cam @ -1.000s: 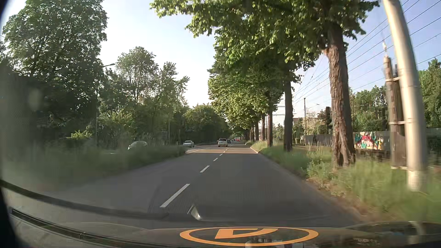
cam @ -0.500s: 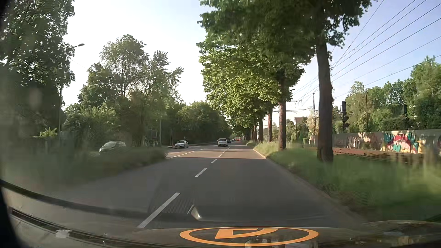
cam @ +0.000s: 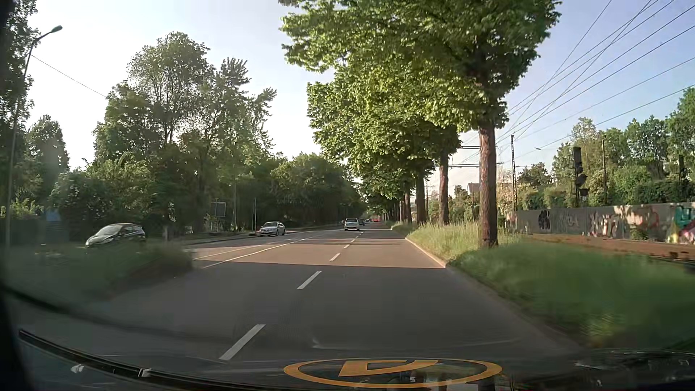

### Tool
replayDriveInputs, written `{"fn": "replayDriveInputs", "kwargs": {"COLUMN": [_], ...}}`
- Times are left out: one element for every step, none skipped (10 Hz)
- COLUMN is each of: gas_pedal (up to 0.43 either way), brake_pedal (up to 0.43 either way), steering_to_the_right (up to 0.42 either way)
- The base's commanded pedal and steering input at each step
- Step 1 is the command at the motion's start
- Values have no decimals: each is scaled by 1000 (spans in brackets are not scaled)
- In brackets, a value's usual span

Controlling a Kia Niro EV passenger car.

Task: Follow the waypoints while adhering to traffic rules and regulations

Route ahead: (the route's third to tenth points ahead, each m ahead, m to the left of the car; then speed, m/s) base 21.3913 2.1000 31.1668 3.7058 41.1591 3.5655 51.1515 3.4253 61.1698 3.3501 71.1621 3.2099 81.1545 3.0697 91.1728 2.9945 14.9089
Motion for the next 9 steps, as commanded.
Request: {"fn": "replayDriveInputs", "kwargs": {"gas_pedal": [138,138,138,138,130,130,130,130,130], "brake_pedal": [0,0,0,0,0,0,0,0,0], "steering_to_the_right": [-2,-2,-2,-2,-2,-2,-2,-2,-1]}}
